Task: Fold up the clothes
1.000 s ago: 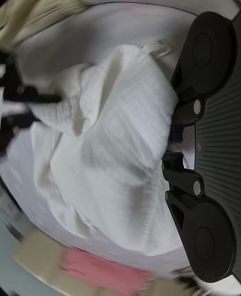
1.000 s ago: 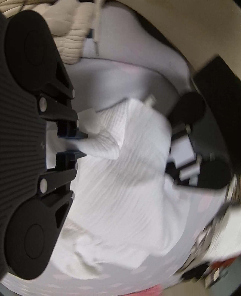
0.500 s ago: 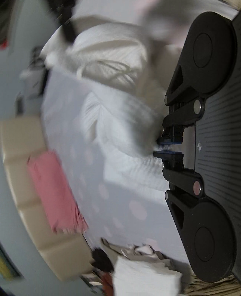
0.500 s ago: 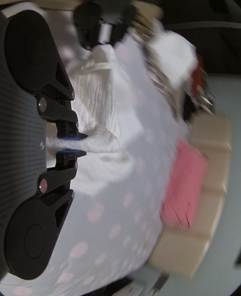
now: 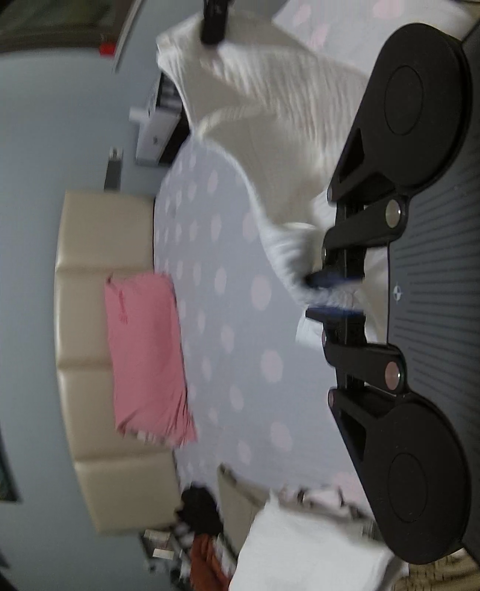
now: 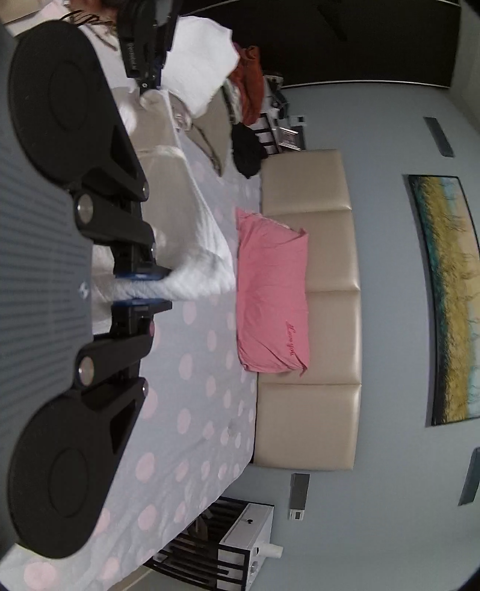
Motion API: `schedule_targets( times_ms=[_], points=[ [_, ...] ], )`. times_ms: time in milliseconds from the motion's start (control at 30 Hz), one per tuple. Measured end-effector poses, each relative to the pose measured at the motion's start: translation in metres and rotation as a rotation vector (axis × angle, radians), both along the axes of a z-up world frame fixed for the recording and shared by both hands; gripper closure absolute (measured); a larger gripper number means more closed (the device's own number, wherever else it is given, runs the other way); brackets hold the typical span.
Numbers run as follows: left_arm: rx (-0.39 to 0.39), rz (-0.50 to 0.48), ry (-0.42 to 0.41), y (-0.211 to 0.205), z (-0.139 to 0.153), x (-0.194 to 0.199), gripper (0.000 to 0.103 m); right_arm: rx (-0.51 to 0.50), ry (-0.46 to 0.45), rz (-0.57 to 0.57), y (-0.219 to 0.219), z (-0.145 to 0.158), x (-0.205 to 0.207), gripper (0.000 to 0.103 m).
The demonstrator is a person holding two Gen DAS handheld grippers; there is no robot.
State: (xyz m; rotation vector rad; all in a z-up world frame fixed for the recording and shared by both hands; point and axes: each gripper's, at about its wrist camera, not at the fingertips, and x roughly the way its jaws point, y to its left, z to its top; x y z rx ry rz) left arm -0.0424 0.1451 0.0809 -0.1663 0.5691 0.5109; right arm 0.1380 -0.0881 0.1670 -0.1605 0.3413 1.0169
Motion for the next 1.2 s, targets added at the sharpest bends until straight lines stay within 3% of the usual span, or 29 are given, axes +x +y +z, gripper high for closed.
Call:
schedule_targets(
  times_ms=[33, 67, 200, 433, 600, 700, 900, 1033, 1200],
  points=[
    [-0.019, -0.041, -0.005, 0.002, -0.003, -0.003, 0.056, -0.010, -0.003, 0.004, 0.001, -0.001, -0.002, 0.093],
    [-0.033, -0.074, -0.004, 0.002, -0.007, -0.006, 0.040, -0.019, -0.005, 0.007, 0.002, -0.003, -0.003, 0.093],
    [-0.066, -0.136, 0.016, -0.002, -0.021, -0.016, 0.040, -0.047, 0.002, 0.010, 0.013, -0.013, 0.000, 0.093],
    [-0.013, -0.177, 0.111, -0.056, -0.041, -0.037, 0.040, -0.027, 0.030, -0.004, 0.024, -0.016, 0.005, 0.093],
    [0.123, -0.249, 0.198, -0.112, -0.058, -0.038, 0.040, -0.031, 0.011, 0.013, 0.029, -0.015, 0.004, 0.093],
    [0.228, -0.234, 0.243, -0.131, -0.071, -0.021, 0.040, -0.040, 0.016, 0.026, 0.030, -0.017, 0.003, 0.093],
    [0.383, -0.151, 0.309, -0.140, -0.086, 0.017, 0.040, -0.040, 0.022, 0.035, 0.027, -0.021, 0.000, 0.093],
    [0.468, -0.168, 0.423, -0.141, -0.109, 0.036, 0.042, -0.040, 0.027, 0.042, 0.026, -0.021, 0.001, 0.093],
    [0.551, -0.235, 0.483, -0.148, -0.119, 0.033, 0.043, -0.044, 0.033, 0.034, 0.024, -0.021, 0.006, 0.093]
  ],
)
